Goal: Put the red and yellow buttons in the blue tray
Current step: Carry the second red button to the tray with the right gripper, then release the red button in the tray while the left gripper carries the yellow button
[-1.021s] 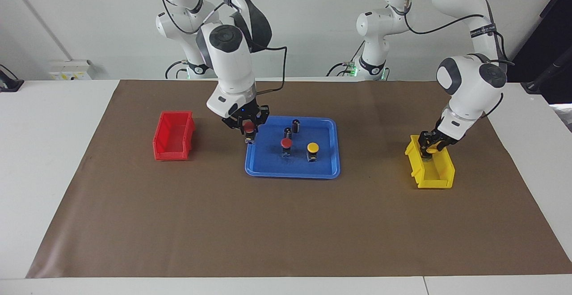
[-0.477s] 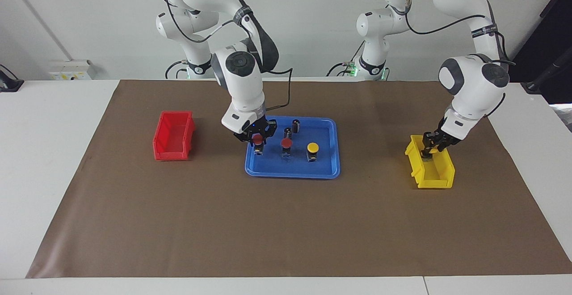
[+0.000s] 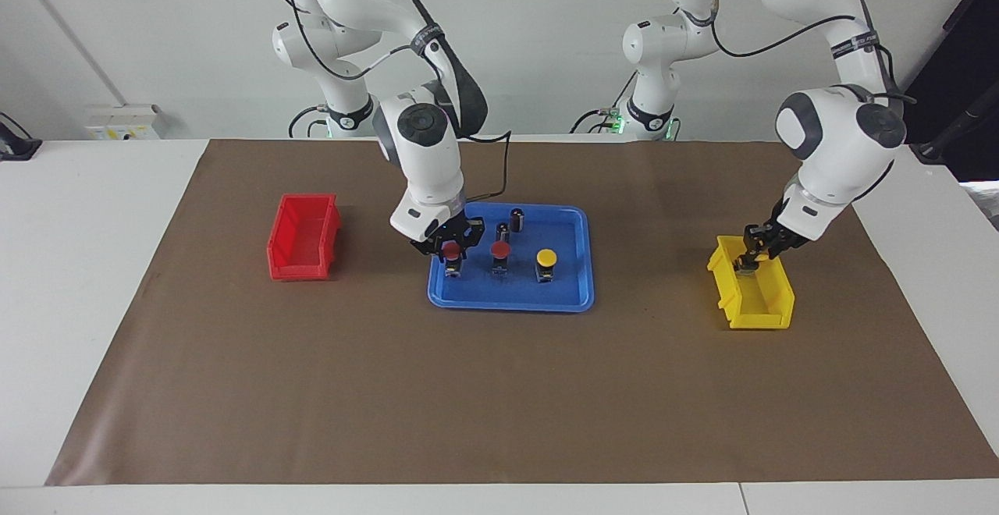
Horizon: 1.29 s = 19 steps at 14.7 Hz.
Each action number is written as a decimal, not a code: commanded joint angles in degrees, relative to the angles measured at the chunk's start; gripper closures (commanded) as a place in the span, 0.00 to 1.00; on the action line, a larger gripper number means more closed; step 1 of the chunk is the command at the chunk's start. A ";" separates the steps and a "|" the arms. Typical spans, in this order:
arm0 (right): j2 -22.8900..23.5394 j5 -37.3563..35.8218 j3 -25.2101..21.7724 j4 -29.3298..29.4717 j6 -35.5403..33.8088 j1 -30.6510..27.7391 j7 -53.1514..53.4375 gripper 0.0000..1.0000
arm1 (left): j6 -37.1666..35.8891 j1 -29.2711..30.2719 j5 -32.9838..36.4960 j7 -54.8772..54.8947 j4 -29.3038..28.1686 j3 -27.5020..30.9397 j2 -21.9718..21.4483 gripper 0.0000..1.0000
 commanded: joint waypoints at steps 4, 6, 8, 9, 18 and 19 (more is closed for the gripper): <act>-0.63 0.70 0.28 -2.17 2.84 0.46 -0.71 0.20 | -5.68 -5.97 1.92 -11.13 4.91 -0.70 -1.28 0.99; -0.72 0.70 0.20 0.02 0.48 0.11 -0.62 0.00 | -6.21 -6.15 0.00 -11.22 4.73 -0.87 -1.46 0.99; -1.07 0.52 -0.24 6.41 -7.14 -2.33 -0.79 0.00 | -5.68 -10.43 -3.69 -15.23 2.46 -0.87 -2.52 0.99; -1.42 0.26 -0.24 10.02 -11.71 -4.52 -0.79 0.00 | -4.64 -14.63 -3.96 -20.92 2.01 -0.87 -2.00 0.99; -10.82 -0.27 -0.42 18.40 -33.36 -25.27 -6.74 0.00 | 12.16 -31.55 -4.05 -38.38 -5.90 -0.87 3.45 0.99; -11.87 -0.27 -0.51 18.40 -34.42 -27.20 -9.03 0.00 | 12.95 -32.33 -4.05 -39.08 -5.90 -0.87 4.15 0.99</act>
